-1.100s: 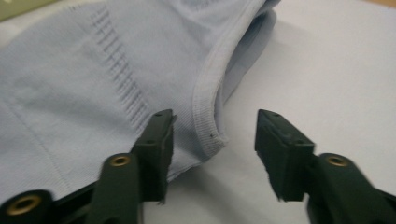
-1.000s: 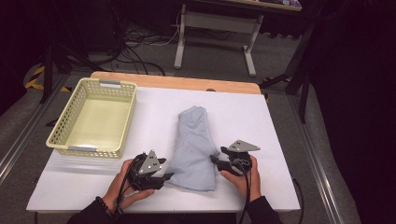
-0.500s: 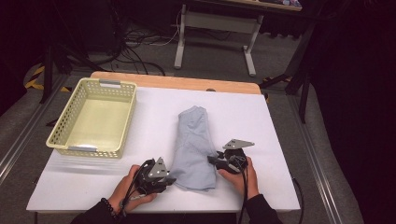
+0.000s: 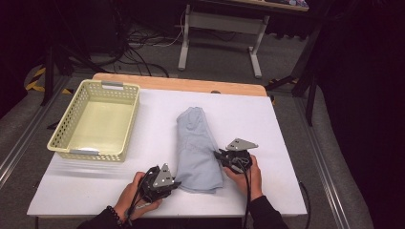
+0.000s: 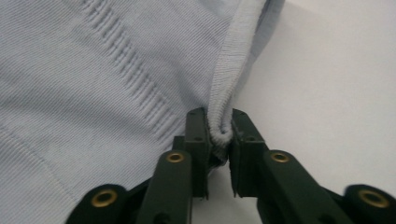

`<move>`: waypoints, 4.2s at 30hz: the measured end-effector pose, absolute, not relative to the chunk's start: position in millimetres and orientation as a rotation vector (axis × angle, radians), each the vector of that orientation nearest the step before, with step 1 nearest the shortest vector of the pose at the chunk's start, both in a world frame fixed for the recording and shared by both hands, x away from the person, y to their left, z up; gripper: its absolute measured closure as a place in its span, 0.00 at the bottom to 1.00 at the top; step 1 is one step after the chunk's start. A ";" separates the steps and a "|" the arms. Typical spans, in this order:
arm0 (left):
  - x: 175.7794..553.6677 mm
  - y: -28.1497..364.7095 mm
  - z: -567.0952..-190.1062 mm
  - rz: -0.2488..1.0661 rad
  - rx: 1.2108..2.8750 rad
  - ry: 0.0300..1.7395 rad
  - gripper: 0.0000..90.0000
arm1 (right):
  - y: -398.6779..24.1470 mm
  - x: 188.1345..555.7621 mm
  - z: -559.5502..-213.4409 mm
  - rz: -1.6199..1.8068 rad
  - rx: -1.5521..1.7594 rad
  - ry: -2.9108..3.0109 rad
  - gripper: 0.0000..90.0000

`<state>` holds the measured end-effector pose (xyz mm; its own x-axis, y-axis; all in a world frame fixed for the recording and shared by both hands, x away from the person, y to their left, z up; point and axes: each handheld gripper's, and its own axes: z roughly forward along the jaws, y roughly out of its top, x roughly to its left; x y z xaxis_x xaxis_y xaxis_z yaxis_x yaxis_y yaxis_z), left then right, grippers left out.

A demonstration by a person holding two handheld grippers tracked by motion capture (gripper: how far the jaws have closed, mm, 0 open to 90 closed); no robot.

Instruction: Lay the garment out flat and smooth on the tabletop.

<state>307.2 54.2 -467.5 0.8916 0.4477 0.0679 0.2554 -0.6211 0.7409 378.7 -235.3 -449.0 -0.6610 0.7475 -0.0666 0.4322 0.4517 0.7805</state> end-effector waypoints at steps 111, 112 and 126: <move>372.9 41.6 -466.2 0.365 2.161 0.528 0.96 | -205.2 378.4 -452.4 0.968 0.779 2.312 1.00; 372.9 41.4 -466.3 0.367 2.160 0.526 0.96 | -208.1 375.2 -451.2 0.959 0.784 2.304 1.00; 372.8 42.2 -466.3 0.362 2.152 0.532 0.95 | -249.8 352.7 -445.8 1.021 0.924 2.229 0.92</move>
<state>372.8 42.2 -466.3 0.8665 0.4948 0.0663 0.2428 -0.5337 0.8101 352.7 -249.8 -445.8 -0.6349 0.7542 -0.1674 0.3659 0.4844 0.7947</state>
